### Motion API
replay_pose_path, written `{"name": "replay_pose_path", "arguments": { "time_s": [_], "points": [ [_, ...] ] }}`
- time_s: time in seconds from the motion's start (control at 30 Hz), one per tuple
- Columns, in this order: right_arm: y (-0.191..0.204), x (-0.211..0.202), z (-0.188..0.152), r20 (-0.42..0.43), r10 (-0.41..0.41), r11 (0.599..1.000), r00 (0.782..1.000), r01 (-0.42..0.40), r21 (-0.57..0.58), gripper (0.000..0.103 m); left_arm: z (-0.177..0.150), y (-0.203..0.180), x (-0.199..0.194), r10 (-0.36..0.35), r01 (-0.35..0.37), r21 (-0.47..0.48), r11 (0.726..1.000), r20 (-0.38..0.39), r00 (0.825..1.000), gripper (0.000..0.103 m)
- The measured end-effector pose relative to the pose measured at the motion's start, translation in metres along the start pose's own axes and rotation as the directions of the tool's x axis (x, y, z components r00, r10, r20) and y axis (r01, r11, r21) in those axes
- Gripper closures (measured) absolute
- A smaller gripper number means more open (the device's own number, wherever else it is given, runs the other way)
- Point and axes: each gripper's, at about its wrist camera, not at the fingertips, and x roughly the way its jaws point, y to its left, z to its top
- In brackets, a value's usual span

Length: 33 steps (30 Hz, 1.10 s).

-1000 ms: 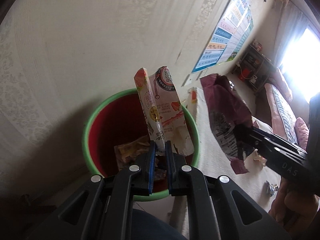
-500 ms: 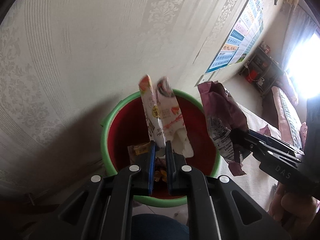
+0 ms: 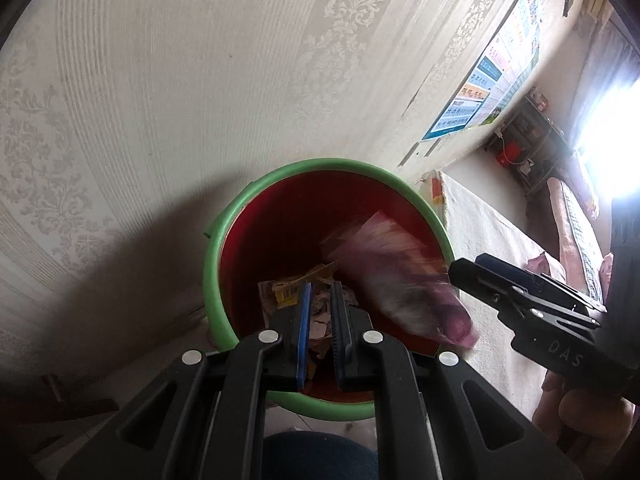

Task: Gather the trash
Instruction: 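Open both tools over the red bin, dropping the carton and snack bag, then move both open tools back over the blue-white wrapper and pink carton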

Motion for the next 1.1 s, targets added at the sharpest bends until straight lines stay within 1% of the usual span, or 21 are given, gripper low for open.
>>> {"name": "replay_pose_path", "arguments": {
  "time_s": [0.07, 0.1, 0.13, 0.17, 0.2, 0.27, 0.3, 0.33, 0.37, 0.53, 0.73, 0.87, 1.1],
  "points": [
    [-0.001, -0.003, -0.002, 0.006, -0.008, 1.0, 1.0, 0.008, 0.002, 0.034, -0.002, 0.001, -0.001, 0.0, 0.0, -0.004, 1.0, -0.001, 1.0, 0.094],
    [-0.002, -0.004, -0.003, 0.01, -0.016, 1.0, 1.0, 0.016, 0.003, 0.03, -0.003, 0.001, -0.001, 0.0, 0.0, -0.006, 1.0, -0.001, 1.0, 0.091],
    [-0.004, -0.006, -0.003, 0.013, -0.02, 1.0, 1.0, 0.02, 0.004, 0.023, -0.005, 0.0, -0.001, 0.0, 0.0, -0.009, 1.0, 0.002, 1.0, 0.079],
    [-0.006, -0.007, -0.005, 0.013, -0.024, 1.0, 1.0, 0.024, 0.007, 0.018, -0.005, 0.0, -0.002, -0.001, 0.001, -0.012, 1.0, 0.005, 1.0, 0.064],
    [-0.009, -0.009, -0.007, 0.011, -0.03, 1.0, 0.999, 0.03, 0.01, 0.016, -0.006, -0.002, -0.003, -0.002, 0.002, -0.015, 1.0, 0.012, 1.0, 0.057],
    [-0.014, -0.014, -0.011, 0.009, -0.047, 0.999, 0.999, 0.047, 0.013, 0.009, -0.009, -0.004, -0.005, -0.002, 0.003, -0.019, 1.0, 0.021, 1.0, 0.034],
    [-0.016, -0.017, -0.013, 0.009, -0.055, 0.998, 0.998, 0.055, 0.012, 0.007, -0.009, -0.006, -0.005, 0.001, -0.001, -0.019, 1.0, 0.022, 1.0, 0.028],
    [-0.018, -0.021, -0.016, 0.012, -0.071, 0.997, 0.997, 0.07, 0.009, 0.005, -0.011, -0.008, -0.006, 0.007, -0.007, -0.019, 1.0, 0.024, 1.0, 0.018],
    [-0.02, -0.025, -0.018, 0.016, -0.081, 0.997, 0.997, 0.081, 0.007, 0.005, -0.012, -0.011, -0.007, 0.007, -0.007, -0.016, 1.0, 0.025, 1.0, 0.015],
    [-0.039, -0.043, -0.034, 0.016, -0.113, 0.993, 0.993, 0.113, 0.025, 0.005, -0.02, -0.031, -0.008, -0.004, 0.004, 0.018, 1.0, 0.012, 1.0, 0.008],
    [-0.066, -0.073, -0.057, 0.032, -0.154, 0.987, 0.988, 0.152, 0.052, 0.005, -0.031, -0.06, -0.013, -0.031, 0.031, 0.076, 0.997, -0.002, 1.0, 0.008],
    [-0.091, -0.096, -0.076, 0.036, -0.191, 0.979, 0.981, 0.188, 0.085, 0.005, -0.039, -0.083, -0.015, -0.051, 0.053, 0.116, 0.992, -0.017, 0.999, 0.008],
    [-0.131, -0.129, -0.108, 0.038, -0.243, 0.959, 0.969, 0.234, 0.16, 0.005, -0.053, -0.132, -0.018, -0.086, 0.092, 0.199, 0.976, -0.038, 0.996, 0.008]
  ]
}}
